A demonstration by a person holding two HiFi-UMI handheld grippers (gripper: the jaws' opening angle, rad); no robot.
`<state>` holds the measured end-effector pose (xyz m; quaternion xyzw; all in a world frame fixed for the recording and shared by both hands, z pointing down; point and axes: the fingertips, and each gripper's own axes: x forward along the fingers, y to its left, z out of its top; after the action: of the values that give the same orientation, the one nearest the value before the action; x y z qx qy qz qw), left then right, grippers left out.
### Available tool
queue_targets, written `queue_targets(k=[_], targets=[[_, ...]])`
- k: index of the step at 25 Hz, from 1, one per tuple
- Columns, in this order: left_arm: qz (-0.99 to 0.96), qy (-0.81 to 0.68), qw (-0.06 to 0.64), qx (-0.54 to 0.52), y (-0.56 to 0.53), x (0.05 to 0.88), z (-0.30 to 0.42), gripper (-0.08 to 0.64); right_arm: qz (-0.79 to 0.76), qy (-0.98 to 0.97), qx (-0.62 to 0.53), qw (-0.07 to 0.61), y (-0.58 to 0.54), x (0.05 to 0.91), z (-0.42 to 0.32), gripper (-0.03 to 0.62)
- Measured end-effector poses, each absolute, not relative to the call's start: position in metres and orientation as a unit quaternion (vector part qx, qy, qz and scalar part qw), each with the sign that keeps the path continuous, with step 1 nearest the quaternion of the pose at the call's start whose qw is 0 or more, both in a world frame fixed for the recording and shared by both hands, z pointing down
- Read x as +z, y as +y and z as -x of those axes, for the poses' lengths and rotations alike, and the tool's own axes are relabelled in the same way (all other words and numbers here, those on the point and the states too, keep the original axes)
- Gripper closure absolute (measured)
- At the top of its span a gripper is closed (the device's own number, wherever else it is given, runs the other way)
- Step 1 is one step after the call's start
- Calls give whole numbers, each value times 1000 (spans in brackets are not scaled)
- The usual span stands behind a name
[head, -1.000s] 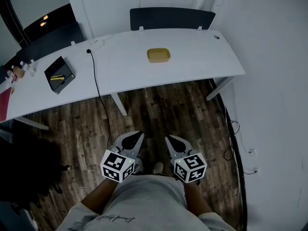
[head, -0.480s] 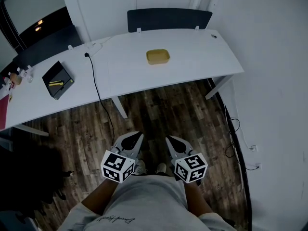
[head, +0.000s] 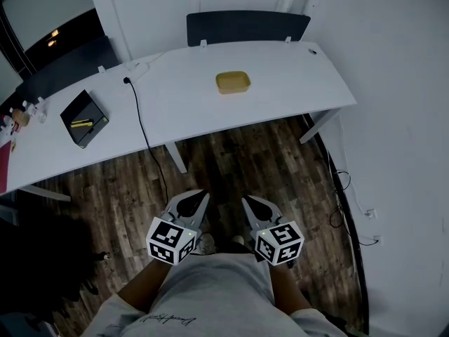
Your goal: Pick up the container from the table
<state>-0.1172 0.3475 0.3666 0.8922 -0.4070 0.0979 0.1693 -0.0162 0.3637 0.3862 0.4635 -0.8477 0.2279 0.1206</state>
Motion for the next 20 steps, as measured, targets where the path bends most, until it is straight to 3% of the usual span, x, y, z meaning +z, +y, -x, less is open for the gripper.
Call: queue_targets(k=[20], targets=[[-895,-403,165,93,317,368,116,558,-461,-851,216,128,333,384,16,577]])
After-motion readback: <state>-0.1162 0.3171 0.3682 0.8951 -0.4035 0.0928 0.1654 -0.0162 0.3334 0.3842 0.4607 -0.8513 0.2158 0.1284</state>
